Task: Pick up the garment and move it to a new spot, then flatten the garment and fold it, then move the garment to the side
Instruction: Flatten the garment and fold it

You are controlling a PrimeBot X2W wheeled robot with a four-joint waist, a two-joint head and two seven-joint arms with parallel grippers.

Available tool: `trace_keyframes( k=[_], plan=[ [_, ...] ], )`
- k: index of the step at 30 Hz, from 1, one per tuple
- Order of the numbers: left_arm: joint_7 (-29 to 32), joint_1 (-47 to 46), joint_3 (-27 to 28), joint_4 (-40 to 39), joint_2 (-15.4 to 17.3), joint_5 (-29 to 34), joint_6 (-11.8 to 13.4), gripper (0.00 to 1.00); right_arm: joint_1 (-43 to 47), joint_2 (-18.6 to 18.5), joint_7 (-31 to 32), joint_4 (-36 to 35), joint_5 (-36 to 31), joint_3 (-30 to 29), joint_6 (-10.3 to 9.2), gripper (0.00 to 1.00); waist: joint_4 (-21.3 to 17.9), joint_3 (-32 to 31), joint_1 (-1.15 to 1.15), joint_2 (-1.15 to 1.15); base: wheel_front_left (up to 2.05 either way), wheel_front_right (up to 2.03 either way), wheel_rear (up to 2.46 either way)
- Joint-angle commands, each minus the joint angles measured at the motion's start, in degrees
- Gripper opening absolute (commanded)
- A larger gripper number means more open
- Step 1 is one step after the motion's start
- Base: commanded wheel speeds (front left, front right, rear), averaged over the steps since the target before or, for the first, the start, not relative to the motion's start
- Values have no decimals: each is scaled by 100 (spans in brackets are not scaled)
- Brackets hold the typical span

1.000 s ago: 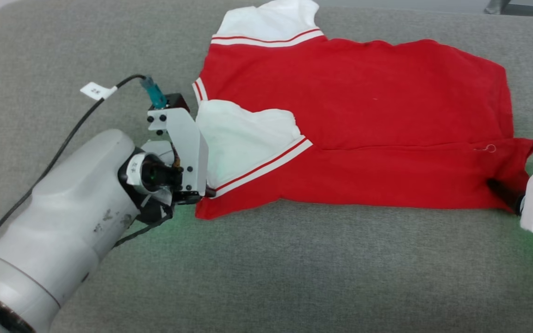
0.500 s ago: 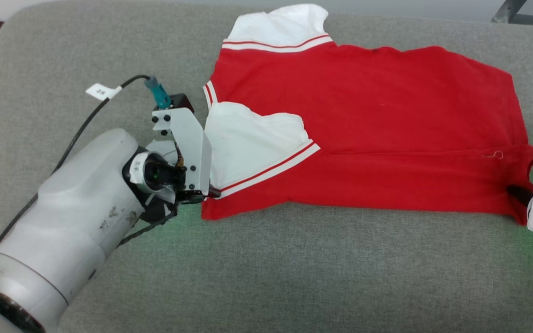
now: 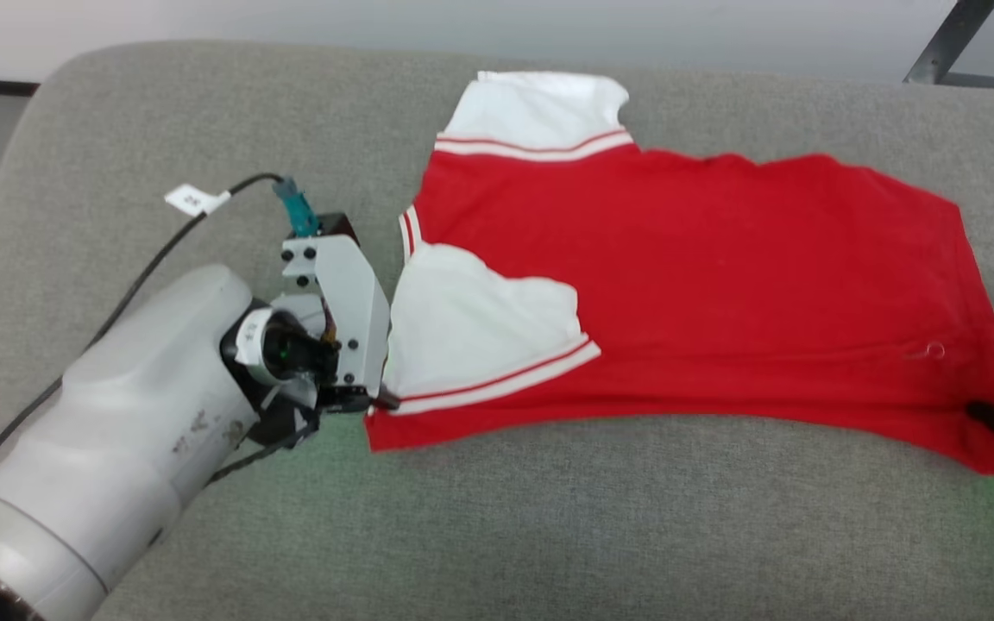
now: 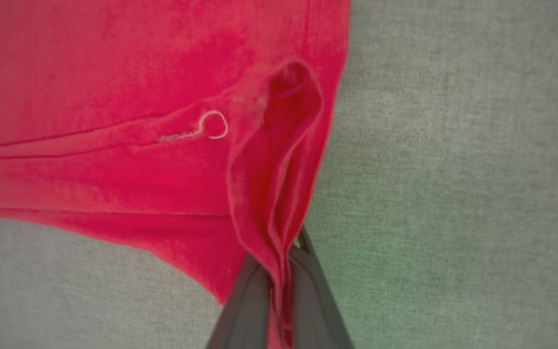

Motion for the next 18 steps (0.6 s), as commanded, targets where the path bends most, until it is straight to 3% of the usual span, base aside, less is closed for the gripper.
trace_keyframes(
  k=[1,13,18],
  plan=[
    [83,113,-41,-52,113,31,97,0,155,-74,46,-51,53,-72,-8,0,29,-63,0,0,0,0,0],
    [532,516,-248,-1274,745,-1,595,0,1220,-28,561,-951,274,-482,-8,0,98,-201,0,0,0,0,0],
    [427,705,-337,-1676,936,122,764,0,1577,119,647,-1310,191,-613,-8,0,60,-170,0,0,0,0,0]
  ],
)
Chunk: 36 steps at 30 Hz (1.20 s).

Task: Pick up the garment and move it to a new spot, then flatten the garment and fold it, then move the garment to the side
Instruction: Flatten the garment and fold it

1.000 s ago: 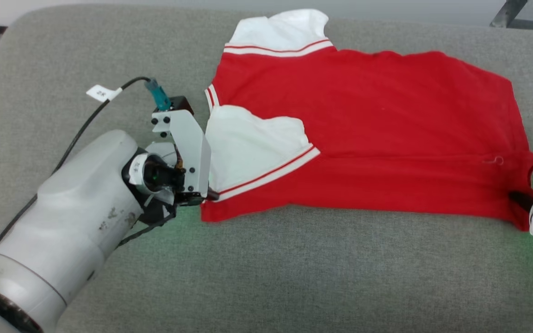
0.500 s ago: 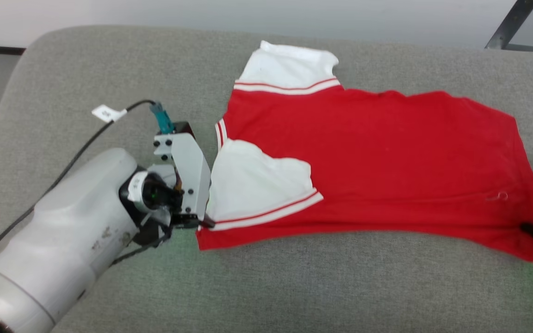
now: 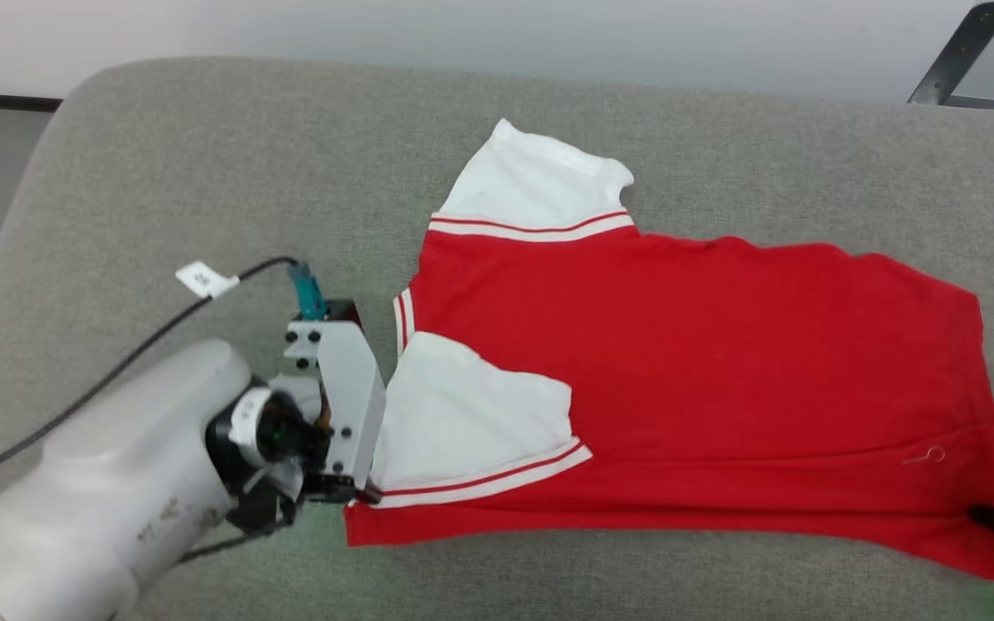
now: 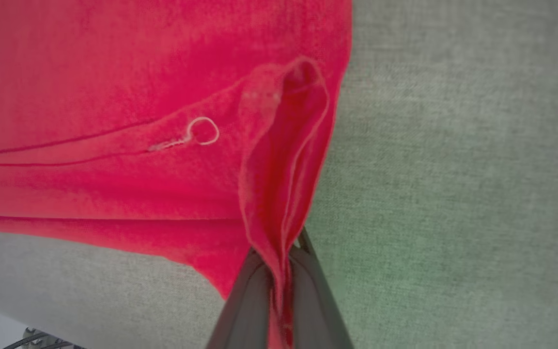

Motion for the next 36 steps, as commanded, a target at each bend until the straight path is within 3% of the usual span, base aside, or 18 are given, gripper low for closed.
trace_keyframes(
  k=[1,7,11,12,14,15,16,17,26,30,36],
  plan=[
    [-82,112,-66,16,106,150,70,0,101,30,-16,-34,-112,-58,-8,0,-32,19,0,0,0,0,0],
    [-399,221,-94,248,-104,281,-12,0,78,211,-151,109,-340,98,-8,0,-86,33,0,0,0,0,0],
    [-598,213,-174,626,-308,438,-114,18,-35,286,-304,318,-482,345,-8,0,-110,-2,0,0,0,0,0],
    [-617,196,-179,685,-362,451,-149,27,-43,300,-357,348,-472,403,-8,7,-112,-22,0,0,0,0,0],
    [-600,164,-181,766,-424,427,-202,40,-84,269,-466,371,-479,473,-8,73,-110,-79,0,0,0,0,0],
    [-624,112,-188,775,-433,486,-233,47,-91,232,-504,373,-479,500,-8,100,-109,-110,0,0,0,0,0],
    [-637,65,-200,787,-432,520,-264,86,-85,186,-549,360,-488,517,-8,100,-104,-142,0,0,0,0,0],
    [-648,26,-208,787,-428,547,-283,98,-77,152,-577,330,-466,514,-8,100,-99,-174,0,0,0,0,0],
    [-974,-536,13,538,-256,846,-396,100,67,-118,-1366,-684,-360,386,-7,100,-157,-328,0,0,0,0,0],
    [-1616,-899,249,716,-227,1104,-605,100,42,-407,-2693,-1456,-696,657,-6,100,-344,-196,0,0,0,0,0],
    [-2419,-1337,541,1386,-359,1307,-1046,100,19,-421,-4921,-1704,-1530,1043,-8,100,-848,107,0,0,0,0,0]
  ],
)
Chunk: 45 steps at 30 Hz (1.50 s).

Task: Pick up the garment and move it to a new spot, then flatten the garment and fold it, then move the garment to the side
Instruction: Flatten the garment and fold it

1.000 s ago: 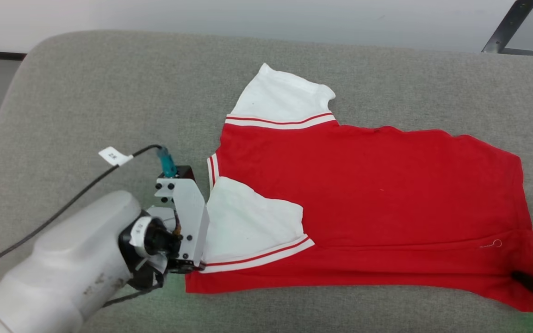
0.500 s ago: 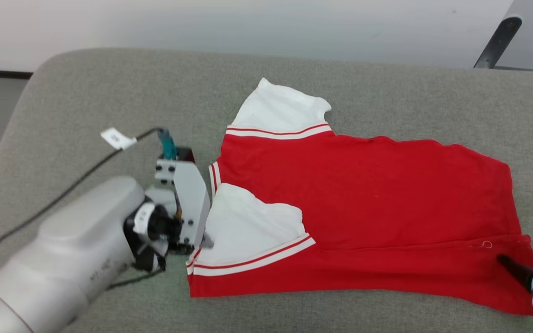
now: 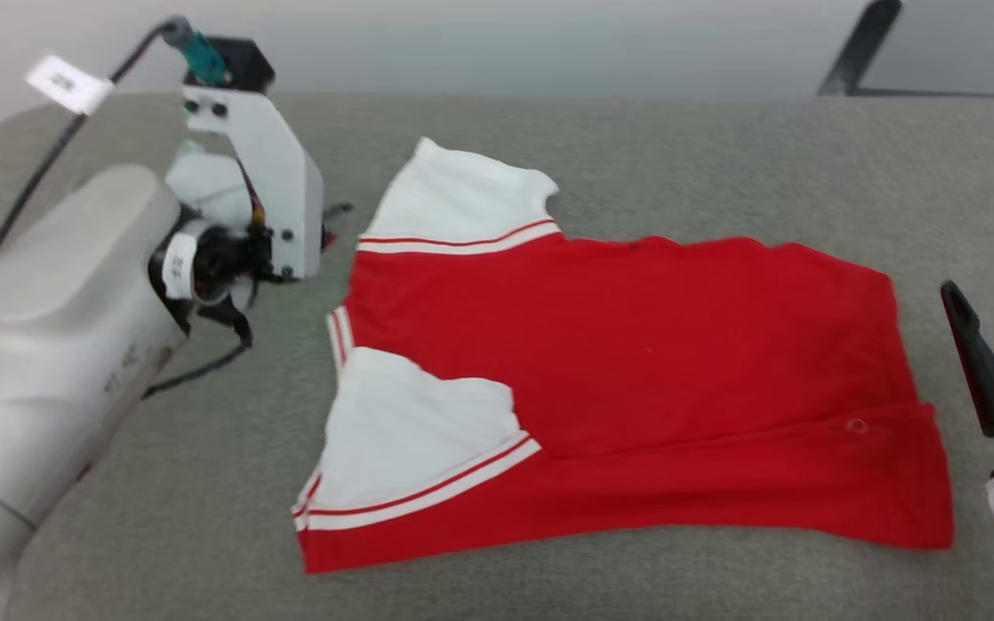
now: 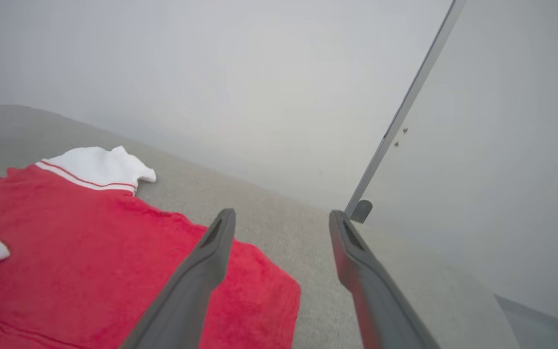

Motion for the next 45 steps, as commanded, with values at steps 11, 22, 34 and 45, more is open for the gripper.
trace_keyframes(
  k=[11,22,34,45],
  plan=[
    [-514,-960,-8,1085,-108,531,-611,100,43,867,-2263,553,-859,47,-7,100,-1173,952,0,0,0,0,0],
    [557,-1709,-226,2133,-75,603,-966,100,-204,1265,-2481,1026,-658,296,-7,100,-1819,1598,0,0,0,0,0],
    [2031,-2289,-502,2888,-113,653,-894,100,-515,1349,-2528,1193,-388,589,-7,100,-2150,1982,0,0,0,0,0],
    [2255,-2324,-550,3165,-326,603,-1035,0,-819,1194,-2321,1100,62,897,-7,100,-2225,2145,0,0,0,0,0]
  ],
)
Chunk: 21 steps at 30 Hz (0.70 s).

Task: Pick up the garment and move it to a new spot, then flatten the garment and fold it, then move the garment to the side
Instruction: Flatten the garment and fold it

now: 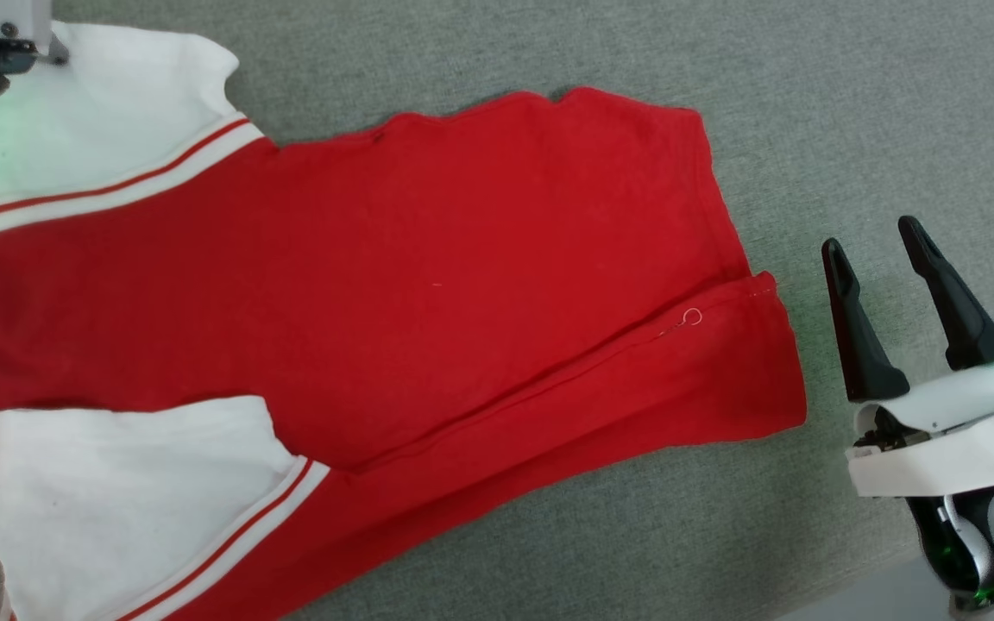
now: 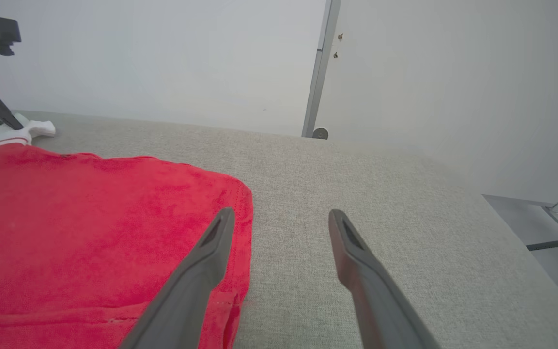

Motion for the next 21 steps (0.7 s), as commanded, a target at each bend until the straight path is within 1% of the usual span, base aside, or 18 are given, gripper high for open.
trace_keyframes(
  k=[1,5,7,13,17,18,19,21],
  plan=[
    [-125,304,-43,20,-156,-34,-75,0,-117,-84,77,-58,86,42,-7,100,19,27,0,0,0,0,0],
    [-365,195,56,32,-169,-96,-153,0,-374,-290,368,-192,337,162,-7,100,99,19,0,0,0,0,0],
    [-400,164,19,30,-225,-51,-205,0,-538,-402,672,-201,520,236,-7,100,172,3,0,0,0,0,0],
    [-566,67,131,38,-460,-162,-287,0,-1355,-808,2347,21,1054,663,-5,100,434,-29,0,0,0,0,0],
    [-661,-2,166,57,-631,-198,-327,0,-2035,-976,3491,433,1416,864,-7,100,630,-22,0,0,0,0,0],
    [-681,-17,168,65,-671,-207,-343,0,-2186,-1007,3727,533,1491,917,-7,100,677,-18,0,0,0,0,0],
    [-681,-17,168,65,-671,-207,-343,0,-2186,-1007,3727,533,1491,917,-7,100,677,-18,0,0,0,0,0],
    [-734,-47,190,70,-770,-236,-355,0,-2498,-1006,4117,739,1643,982,-7,100,764,-12,0,0,0,0,0]
  ],
)
